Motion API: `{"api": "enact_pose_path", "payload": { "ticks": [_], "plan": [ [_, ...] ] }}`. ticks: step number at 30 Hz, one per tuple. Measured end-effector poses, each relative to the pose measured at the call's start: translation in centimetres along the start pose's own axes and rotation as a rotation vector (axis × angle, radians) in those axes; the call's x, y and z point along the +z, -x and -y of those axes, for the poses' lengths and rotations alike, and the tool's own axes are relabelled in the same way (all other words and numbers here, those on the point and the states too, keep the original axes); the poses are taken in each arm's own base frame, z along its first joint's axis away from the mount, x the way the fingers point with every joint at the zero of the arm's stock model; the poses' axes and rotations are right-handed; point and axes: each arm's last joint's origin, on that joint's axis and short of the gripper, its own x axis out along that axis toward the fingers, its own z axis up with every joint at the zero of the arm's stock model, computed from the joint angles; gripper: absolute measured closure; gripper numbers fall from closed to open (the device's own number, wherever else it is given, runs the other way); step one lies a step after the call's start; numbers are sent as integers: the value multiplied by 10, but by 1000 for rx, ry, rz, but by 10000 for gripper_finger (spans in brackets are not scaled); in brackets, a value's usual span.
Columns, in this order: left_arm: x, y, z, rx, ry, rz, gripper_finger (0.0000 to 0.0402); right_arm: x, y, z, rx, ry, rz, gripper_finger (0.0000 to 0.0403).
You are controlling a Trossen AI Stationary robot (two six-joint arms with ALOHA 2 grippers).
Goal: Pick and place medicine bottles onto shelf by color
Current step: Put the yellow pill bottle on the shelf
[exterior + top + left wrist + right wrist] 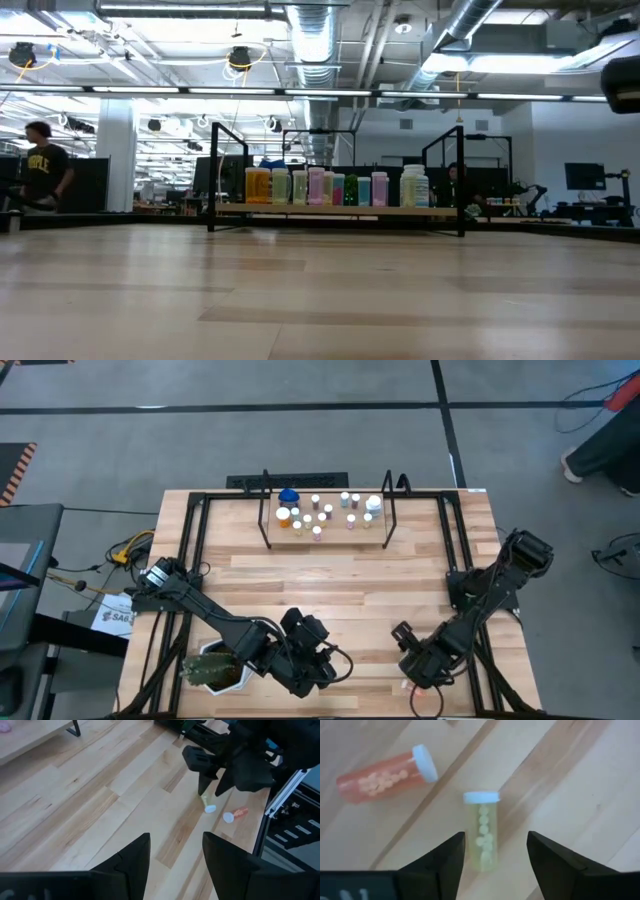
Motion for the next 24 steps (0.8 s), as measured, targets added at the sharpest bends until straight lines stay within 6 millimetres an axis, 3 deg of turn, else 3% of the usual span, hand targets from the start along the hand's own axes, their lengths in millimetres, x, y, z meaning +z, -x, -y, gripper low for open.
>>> {"api": "enact_pose_path", "payload": {
  "ticks": [5,15,24],
  "plan": [
    [0,0,0,0,0,1,235,-2,-3,2,-2,-31,-12,163],
    [0,0,0,1,-10,2,235,-23,-28,-2,49,-54,0,163],
    [1,0,-1,11,-9,16,235,-22,-30,5,65,-171,22,172]
  ]
}}
